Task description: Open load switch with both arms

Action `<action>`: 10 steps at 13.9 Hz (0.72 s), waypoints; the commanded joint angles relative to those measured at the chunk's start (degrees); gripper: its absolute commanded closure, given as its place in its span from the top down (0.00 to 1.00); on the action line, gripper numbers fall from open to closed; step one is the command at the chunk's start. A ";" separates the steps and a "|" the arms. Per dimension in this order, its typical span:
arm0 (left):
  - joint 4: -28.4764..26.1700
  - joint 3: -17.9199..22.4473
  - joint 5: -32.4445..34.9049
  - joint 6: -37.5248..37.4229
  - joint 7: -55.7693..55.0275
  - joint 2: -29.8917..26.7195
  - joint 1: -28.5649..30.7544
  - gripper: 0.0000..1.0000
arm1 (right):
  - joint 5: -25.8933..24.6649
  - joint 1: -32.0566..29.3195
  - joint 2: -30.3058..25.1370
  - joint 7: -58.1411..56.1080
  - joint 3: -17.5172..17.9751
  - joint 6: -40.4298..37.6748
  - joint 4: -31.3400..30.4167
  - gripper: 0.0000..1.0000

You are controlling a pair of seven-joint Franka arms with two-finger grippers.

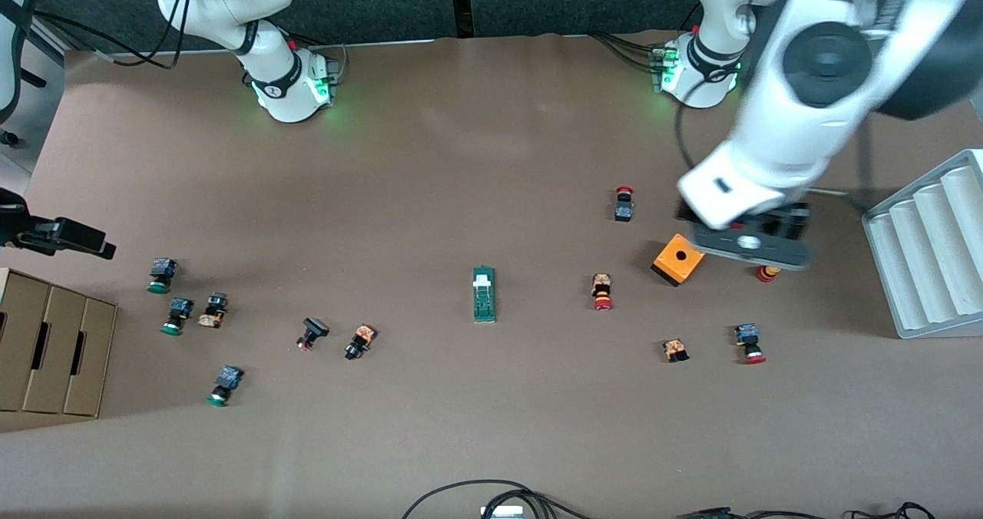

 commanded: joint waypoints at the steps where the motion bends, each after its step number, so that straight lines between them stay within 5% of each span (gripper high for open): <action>1: -5.01 2.79 -5.87 0.05 0.87 -4.45 4.12 1.00 | -1.49 0.92 0.05 0.56 1.70 0.52 -0.49 1.00; 4: -13.09 10.45 -11.25 4.34 0.87 -10.85 3.60 1.00 | -3.25 -2.23 -0.22 1.09 6.53 0.62 -0.50 1.00; 7: -14.17 11.60 -10.11 8.31 -0.01 -12.98 3.86 1.00 | -4.39 -17.67 0.13 2.31 23.11 0.53 -0.15 1.00; 10: -12.69 12.05 -10.29 2.90 0.17 -12.72 4.12 1.00 | -4.40 -19.73 0.13 6.19 25.09 2.47 -0.15 1.00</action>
